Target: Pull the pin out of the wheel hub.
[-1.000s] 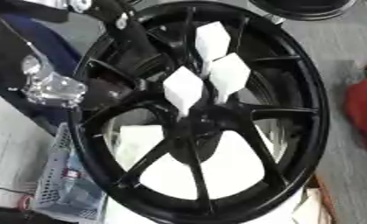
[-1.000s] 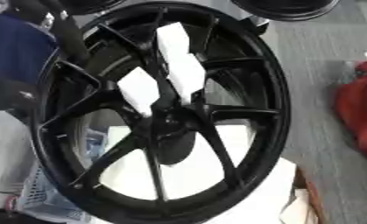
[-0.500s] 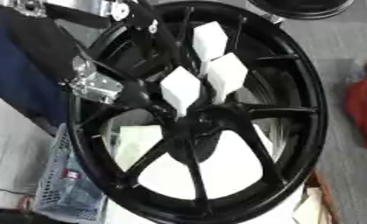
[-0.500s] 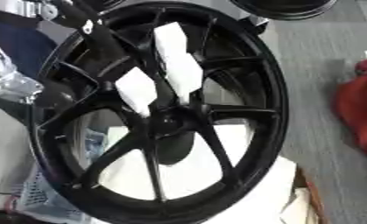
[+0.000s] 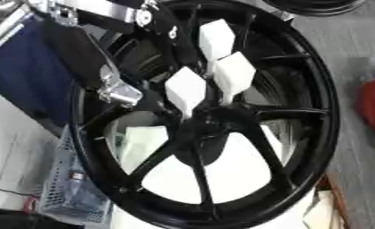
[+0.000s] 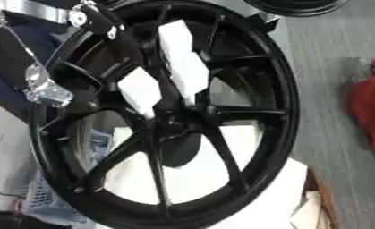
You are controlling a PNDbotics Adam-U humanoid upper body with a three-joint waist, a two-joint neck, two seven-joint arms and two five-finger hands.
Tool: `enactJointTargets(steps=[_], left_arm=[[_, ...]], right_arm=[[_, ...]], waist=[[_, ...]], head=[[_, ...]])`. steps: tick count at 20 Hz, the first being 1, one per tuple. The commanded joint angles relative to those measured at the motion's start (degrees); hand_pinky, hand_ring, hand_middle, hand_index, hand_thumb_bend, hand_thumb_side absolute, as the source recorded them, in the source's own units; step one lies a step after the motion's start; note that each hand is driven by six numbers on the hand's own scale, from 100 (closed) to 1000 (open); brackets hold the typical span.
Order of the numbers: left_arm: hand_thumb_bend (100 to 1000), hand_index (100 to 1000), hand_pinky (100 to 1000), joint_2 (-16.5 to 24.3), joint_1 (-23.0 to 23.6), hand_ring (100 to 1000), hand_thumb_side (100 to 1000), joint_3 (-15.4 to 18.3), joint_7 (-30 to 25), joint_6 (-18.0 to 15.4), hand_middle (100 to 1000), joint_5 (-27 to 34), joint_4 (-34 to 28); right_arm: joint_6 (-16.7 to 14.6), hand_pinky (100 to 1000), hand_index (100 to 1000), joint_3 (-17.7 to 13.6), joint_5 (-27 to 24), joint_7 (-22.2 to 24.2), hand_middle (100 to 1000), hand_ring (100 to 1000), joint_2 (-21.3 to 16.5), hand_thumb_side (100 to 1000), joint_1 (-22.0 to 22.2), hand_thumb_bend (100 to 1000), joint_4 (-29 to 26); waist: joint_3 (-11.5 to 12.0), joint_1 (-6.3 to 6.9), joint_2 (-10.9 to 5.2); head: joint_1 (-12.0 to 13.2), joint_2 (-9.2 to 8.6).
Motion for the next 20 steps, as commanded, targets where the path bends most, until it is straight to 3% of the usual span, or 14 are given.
enactJointTargets(steps=[1, 20], left_arm=[[309, 906, 836, 0.2, -1.1, 780, 523, 1.4, 0.0, -0.5, 805, -0.7, 0.7], [281, 898, 841, -2.1, -1.2, 797, 516, -2.5, 0.0, -0.9, 824, -0.3, 2.8]], right_arm=[[-0.2, 854, 787, -0.4, -0.3, -0.2, 704, 735, -1.2, 493, -0.8, 100, -0.2], [-0.3, 854, 786, -0.1, -0.8, -0.9, 703, 732, -0.1, 499, -1.2, 100, 0.2]], waist=[[-0.2, -0.1, -0.93], [-1.6, -0.07, 0.18]], head=[[0.3, -0.36], [1.3, -1.15]])
